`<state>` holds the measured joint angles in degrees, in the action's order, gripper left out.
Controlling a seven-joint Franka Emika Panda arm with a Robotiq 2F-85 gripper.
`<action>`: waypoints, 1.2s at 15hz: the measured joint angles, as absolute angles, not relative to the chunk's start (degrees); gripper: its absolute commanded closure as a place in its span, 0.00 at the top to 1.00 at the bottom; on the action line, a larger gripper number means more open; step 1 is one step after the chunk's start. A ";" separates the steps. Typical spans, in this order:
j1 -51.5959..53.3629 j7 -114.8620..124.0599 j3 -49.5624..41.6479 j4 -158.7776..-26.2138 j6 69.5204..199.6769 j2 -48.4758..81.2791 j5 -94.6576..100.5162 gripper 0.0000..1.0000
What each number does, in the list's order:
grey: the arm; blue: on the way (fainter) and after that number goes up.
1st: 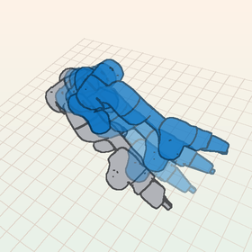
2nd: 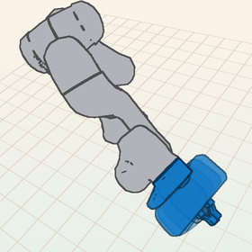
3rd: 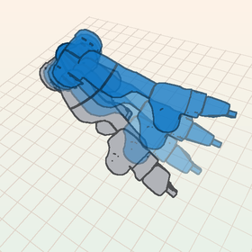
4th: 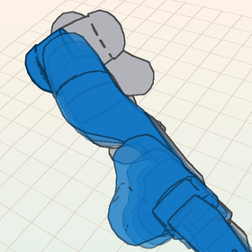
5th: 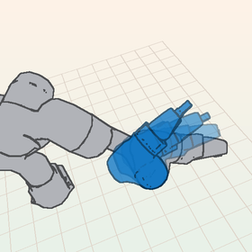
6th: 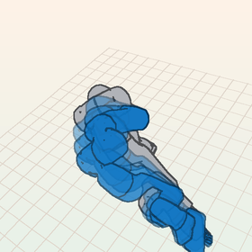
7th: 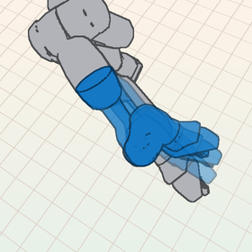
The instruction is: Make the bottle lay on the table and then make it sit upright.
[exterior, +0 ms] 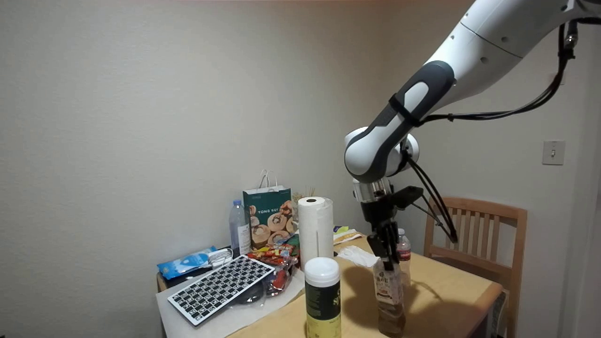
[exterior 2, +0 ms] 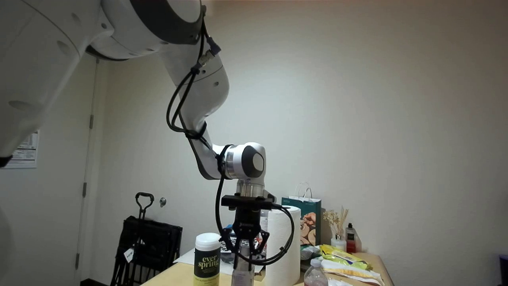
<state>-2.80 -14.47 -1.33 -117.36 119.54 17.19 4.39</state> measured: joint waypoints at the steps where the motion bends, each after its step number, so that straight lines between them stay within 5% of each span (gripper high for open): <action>1: -2.80 -14.49 -1.33 -117.03 117.47 17.24 4.39 0.13; 8: -3.40 -15.88 -1.97 -106.45 97.20 25.26 4.59 0.13; 17: -3.50 -15.71 -2.11 -94.94 110.54 37.42 5.49 0.13; 18: -3.42 -15.63 -2.11 -94.75 113.03 37.83 5.58 0.23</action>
<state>-3.42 -15.63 -2.11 -94.75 113.03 37.83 5.58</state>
